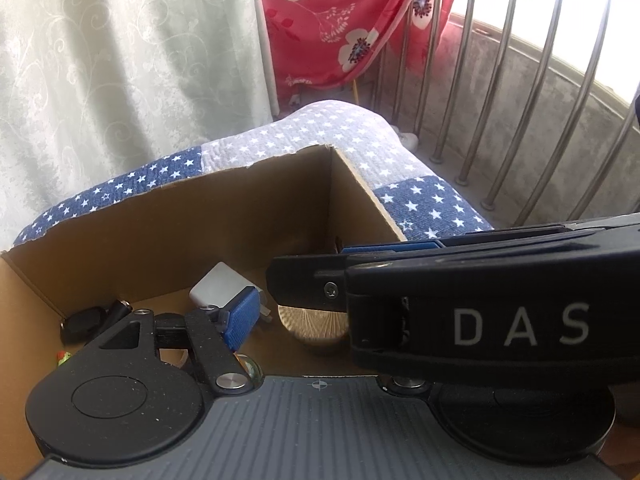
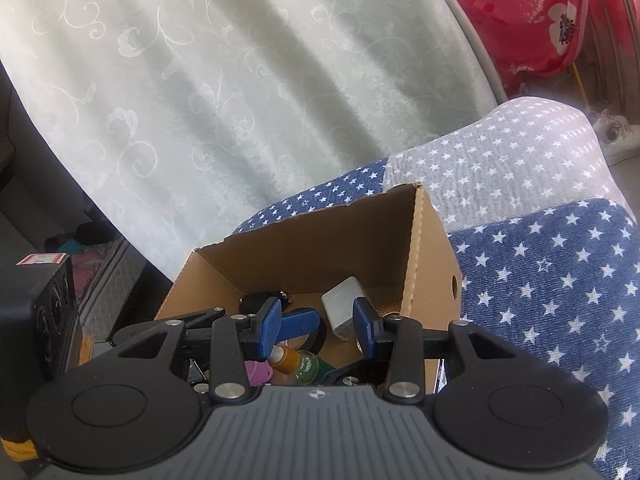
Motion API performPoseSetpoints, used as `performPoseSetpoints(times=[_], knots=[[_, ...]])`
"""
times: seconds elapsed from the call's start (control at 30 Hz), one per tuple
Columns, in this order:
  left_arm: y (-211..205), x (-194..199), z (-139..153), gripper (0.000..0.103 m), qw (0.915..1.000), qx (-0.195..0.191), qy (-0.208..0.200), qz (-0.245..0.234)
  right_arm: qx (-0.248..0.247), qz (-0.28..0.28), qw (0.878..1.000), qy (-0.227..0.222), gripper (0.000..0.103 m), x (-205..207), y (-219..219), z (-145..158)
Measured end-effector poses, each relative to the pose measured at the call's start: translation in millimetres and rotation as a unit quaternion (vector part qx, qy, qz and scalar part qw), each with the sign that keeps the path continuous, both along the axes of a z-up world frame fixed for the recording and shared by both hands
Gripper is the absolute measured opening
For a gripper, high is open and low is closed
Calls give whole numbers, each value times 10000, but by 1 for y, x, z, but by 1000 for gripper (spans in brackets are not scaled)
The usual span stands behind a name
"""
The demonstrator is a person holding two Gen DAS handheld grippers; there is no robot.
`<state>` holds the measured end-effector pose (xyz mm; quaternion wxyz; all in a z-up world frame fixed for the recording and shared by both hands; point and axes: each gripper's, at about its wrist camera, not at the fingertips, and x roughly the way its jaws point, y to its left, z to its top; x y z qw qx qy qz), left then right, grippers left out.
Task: Organize rigid objects
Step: 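Carry the gold-lidded jar into the box and open the right gripper, then move the right gripper back to the white supplement bottle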
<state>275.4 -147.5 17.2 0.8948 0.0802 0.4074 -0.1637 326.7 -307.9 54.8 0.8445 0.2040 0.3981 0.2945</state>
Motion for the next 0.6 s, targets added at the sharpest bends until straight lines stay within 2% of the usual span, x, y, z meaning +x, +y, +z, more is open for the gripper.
performPoseSetpoints(times=[0.33, 0.6], knots=[[11, -29, 23, 69, 9990, -100, -440, -38, 397, -34, 9990, -198, 43, -29, -10, 21], [85, -106, 55, 74, 9921, -671, -1054, 99, 1018, 144, 9916, -791, 43, -108, -11, 57]])
